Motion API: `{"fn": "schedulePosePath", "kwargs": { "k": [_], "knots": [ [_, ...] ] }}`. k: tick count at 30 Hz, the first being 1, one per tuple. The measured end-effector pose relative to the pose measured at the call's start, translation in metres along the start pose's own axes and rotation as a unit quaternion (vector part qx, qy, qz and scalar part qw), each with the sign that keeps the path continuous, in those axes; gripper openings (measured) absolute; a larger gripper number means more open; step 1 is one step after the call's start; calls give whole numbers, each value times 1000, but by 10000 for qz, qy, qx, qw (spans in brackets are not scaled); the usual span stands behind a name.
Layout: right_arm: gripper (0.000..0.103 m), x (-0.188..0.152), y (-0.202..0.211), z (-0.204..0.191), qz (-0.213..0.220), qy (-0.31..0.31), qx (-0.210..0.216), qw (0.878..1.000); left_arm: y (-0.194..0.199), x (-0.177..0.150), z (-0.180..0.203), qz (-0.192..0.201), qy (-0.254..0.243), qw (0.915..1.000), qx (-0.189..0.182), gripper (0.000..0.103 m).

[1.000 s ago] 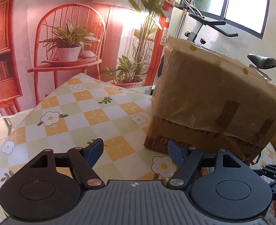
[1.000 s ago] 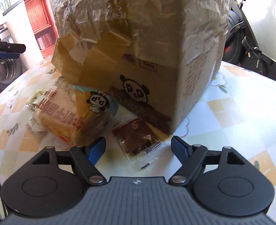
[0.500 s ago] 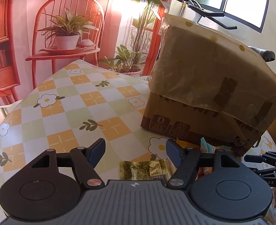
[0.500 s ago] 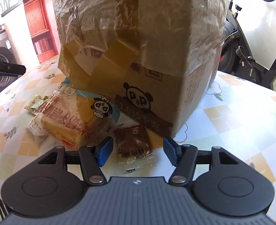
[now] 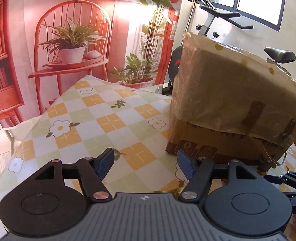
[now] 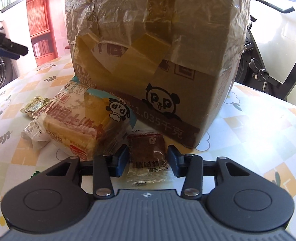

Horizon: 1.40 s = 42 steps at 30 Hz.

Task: Organize snacks
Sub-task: 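Grasp the small brown clear packet with the right gripper, then grasp the gold packet with the left gripper while the right holds the brown packet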

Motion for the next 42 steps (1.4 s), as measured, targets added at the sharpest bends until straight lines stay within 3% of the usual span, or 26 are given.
{"fn": "schedulePosePath", "kwargs": {
  "k": [6,18,22,29,42],
  "knots": [
    [40,-6,5,-14,162,4,-93,9998,-7,20,-2,25,-223,9997,-15,65],
    [40,-10,23,9,632,-715,-124,9954,-62,-45,25,-676,-492,9955,-446,57],
    [40,-10,24,10,641,-727,-88,9952,-76,-49,18,-774,-446,9950,-456,49],
    [40,-10,22,10,602,-720,-69,9956,-93,-54,29,-952,-434,9917,-752,49],
    [40,-10,22,10,582,-719,-58,9957,-51,-90,28,-1019,-673,9887,-870,49]
  ]
}}
Point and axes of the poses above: each gripper's, at about its wrist camera, not at the fingertips, and y roughly against the way its jaws point, z to its right, x to its top, the point moved 6 cm from there along -y, roughly the way its jaws point, and after that the axes turned 3 degrees about -z, right-handed, at the moved point
